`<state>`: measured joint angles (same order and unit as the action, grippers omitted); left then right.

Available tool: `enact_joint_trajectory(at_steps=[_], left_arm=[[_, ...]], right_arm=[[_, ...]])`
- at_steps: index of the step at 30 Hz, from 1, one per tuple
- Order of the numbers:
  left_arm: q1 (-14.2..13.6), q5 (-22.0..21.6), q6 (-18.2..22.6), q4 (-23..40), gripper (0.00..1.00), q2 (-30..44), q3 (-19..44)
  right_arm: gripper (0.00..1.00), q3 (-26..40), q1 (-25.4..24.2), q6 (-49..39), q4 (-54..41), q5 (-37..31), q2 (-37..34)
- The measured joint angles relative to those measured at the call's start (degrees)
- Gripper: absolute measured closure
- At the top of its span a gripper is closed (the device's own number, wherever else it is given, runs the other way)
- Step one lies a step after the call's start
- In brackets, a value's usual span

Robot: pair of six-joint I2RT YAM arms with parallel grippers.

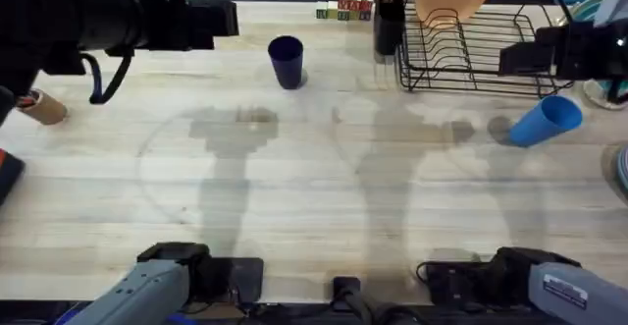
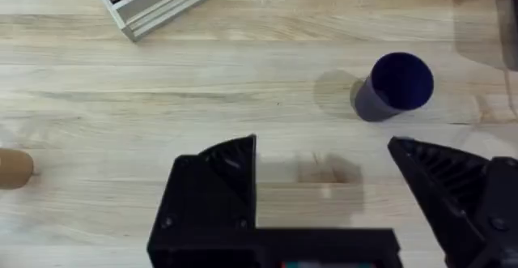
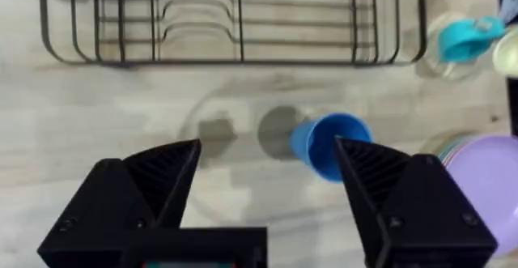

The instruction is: Pick up the cup on the table and put them onto the rack.

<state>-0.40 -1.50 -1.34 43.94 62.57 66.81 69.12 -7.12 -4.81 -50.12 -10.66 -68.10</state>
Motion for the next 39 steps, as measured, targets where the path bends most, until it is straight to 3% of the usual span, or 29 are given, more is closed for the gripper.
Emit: enact_joint_trajectory(at_steps=[5, 8, 9, 10, 15, 20, 30, 31, 33, 34, 39], left_arm=[[0.00, 0.00, 0.02, 0.00, 0.008, 0.00, 0.00], [0.00, 0.00, 0.00, 0.00, 0.008, 0.00, 0.00], [0.02, 0.00, 0.02, 0.00, 0.008, 0.00, 0.00], [0.00, 0.00, 0.01, 0.00, 0.008, 0.00, 0.00], [0.00, 0.00, 0.00, 0.00, 0.008, 0.00, 0.00], [0.00, 0.00, 0.00, 0.00, 0.008, 0.00, 0.00], [0.02, 0.00, 0.00, 0.00, 0.007, 0.00, 0.00], [0.00, 0.00, 0.00, 0.00, 0.007, 0.00, 0.00], [0.00, 0.00, 0.00, 0.00, 0.007, 0.00, 0.00], [0.02, 0.00, 0.00, 0.00, 0.007, 0.00, 0.00], [0.00, 0.00, 0.00, 0.01, 0.007, 0.00, 0.00]], right_arm=[[0.009, 0.00, -3.00, 3.15, -3.08, 0.33, 0.02], [0.009, 0.00, -6.92, 4.91, -3.40, 0.53, 0.01], [0.009, 0.00, -11.68, 6.43, -3.53, 4.65, 0.00], [0.009, 0.00, -12.11, 6.57, -3.53, 5.61, 0.01], [0.009, 0.02, -12.49, 6.99, -3.47, 8.20, -0.19], [0.009, 0.17, -12.52, 7.05, -2.73, 7.89, -9.51], [0.009, 0.17, -12.52, 7.21, -0.49, 6.82, -19.83], [0.396, 0.17, -12.52, 7.39, -0.13, 6.79, -23.00], [0.682, 0.17, -12.52, 7.40, -0.06, 6.69, -23.26], [0.960, 0.30, -12.52, 7.55, -0.68, 5.99, -22.94], [0.969, 1.73, -12.54, 7.58, -5.59, 5.97, -20.71]])
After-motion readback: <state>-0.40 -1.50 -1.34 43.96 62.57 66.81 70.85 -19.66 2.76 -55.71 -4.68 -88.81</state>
